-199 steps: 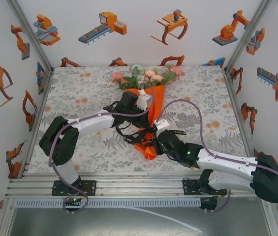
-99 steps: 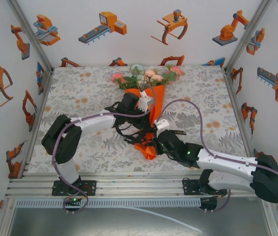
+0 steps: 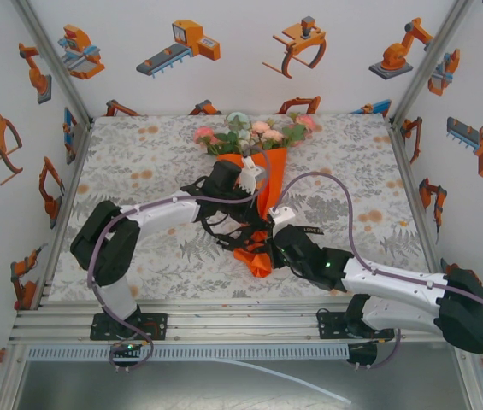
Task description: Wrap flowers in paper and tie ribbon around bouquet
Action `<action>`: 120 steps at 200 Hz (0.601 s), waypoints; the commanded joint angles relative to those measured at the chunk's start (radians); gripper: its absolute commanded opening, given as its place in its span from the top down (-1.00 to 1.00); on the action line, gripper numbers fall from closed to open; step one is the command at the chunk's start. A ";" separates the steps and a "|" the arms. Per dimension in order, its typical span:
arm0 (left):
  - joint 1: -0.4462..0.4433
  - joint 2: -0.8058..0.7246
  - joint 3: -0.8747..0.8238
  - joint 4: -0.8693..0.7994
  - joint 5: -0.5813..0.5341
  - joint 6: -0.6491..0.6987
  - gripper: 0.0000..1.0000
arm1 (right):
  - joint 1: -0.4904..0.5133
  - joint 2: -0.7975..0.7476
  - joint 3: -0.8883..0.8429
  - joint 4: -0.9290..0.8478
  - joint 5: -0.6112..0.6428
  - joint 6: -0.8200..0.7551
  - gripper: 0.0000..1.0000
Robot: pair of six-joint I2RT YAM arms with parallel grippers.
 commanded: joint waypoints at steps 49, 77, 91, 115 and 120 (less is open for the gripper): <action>-0.017 -0.032 -0.019 0.058 0.052 -0.042 1.00 | -0.014 0.001 -0.006 0.042 0.022 0.016 1.00; -0.018 -0.032 -0.020 0.056 0.050 -0.043 1.00 | -0.053 0.030 -0.010 0.127 0.022 0.016 1.00; -0.018 -0.035 -0.019 0.052 0.045 -0.043 1.00 | -0.084 0.057 -0.008 0.170 0.002 0.015 1.00; -0.017 -0.040 -0.023 0.047 0.038 -0.044 1.00 | -0.115 0.100 -0.010 0.257 -0.006 -0.012 1.00; -0.017 -0.042 -0.025 0.048 0.036 -0.045 1.00 | -0.120 0.108 -0.012 0.270 0.001 -0.017 1.00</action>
